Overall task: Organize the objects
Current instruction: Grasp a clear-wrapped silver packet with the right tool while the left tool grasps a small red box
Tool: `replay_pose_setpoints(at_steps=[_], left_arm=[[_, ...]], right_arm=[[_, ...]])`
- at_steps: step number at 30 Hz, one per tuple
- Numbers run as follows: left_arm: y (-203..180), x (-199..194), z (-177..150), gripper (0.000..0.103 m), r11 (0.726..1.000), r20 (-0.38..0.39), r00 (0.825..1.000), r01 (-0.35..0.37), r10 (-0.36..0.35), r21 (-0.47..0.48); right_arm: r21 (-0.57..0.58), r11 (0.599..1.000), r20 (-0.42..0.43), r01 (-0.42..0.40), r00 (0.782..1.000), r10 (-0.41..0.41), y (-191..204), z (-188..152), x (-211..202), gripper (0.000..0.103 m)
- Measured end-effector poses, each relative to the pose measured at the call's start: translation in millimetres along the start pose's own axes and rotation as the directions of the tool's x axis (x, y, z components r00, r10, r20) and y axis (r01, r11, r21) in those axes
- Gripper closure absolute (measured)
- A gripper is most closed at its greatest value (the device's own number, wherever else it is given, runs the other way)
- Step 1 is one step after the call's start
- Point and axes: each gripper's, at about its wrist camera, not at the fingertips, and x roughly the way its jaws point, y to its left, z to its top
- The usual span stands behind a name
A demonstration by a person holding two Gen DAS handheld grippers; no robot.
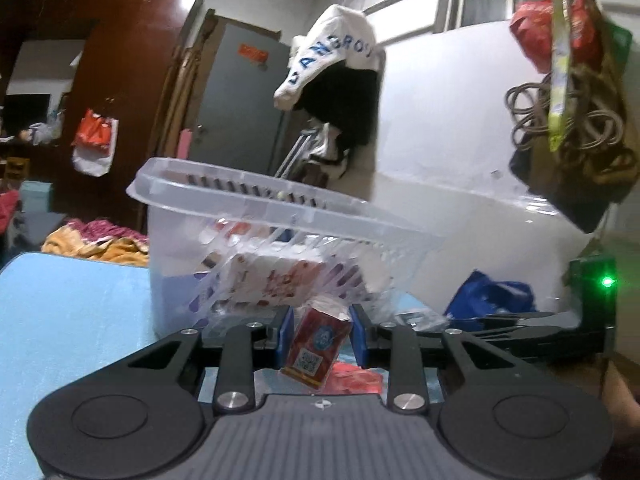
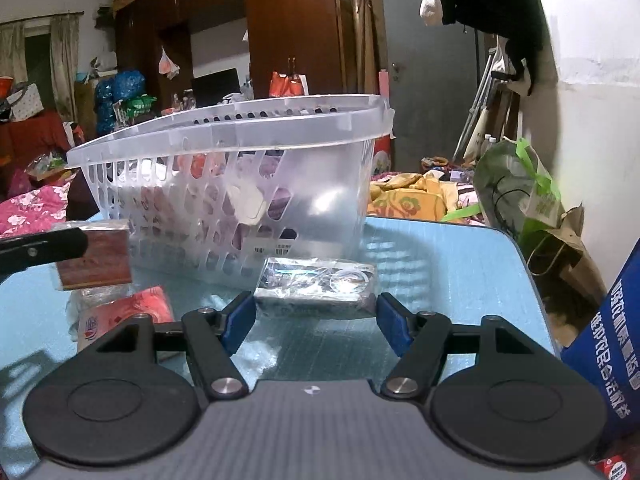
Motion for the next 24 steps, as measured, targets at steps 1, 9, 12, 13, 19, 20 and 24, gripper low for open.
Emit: replay_pose_setpoints(at_steps=[1,9,12,13,19,20,24], left_arm=[[-0.2,0.6,0.0,0.069,1.0,-0.001,1.0,0.001,-0.001,-0.001],[3.2,-2.3,-1.4,0.069,1.0,0.01,1.0,0.012,-0.011,-0.015],[3.5,-3.1,-1.6,0.069,1.0,0.011,1.0,0.016,-0.016,-0.016],[3.7,-3.3,-1.6,0.069,1.0,0.012,1.0,0.017,-0.017,-0.017],[4.6,-3.6,-2.0,0.069,1.0,0.011,1.0,0.024,-0.024,-0.018],[4.6,-3.7,-1.9,0.069,1.0,0.012,1.0,0.024,-0.024,-0.017],[4.0,-4.1,-2.1,0.069,0.999,0.014,0.999,0.029,-0.029,-0.015]], right_arm=[[-0.005,1.0,0.004,0.002,1.0,-0.002,0.6,-0.3,-0.3,0.033],[-0.036,0.999,0.049,-0.003,0.999,0.005,7.2,-1.5,-7.6,0.034],[-0.027,1.0,0.064,-0.003,0.998,0.004,6.3,-1.6,-9.5,0.034],[-0.026,1.0,0.067,-0.005,0.998,0.006,5.9,-1.6,-10.1,0.034],[-0.029,0.999,0.081,-0.016,0.997,0.018,6.4,-2.5,-12.1,0.034],[-0.032,0.999,0.083,-0.018,0.996,0.021,6.8,-2.9,-12.3,0.034],[-0.054,0.998,0.093,-0.024,0.995,0.029,10.7,-3.1,-13.7,0.034]])
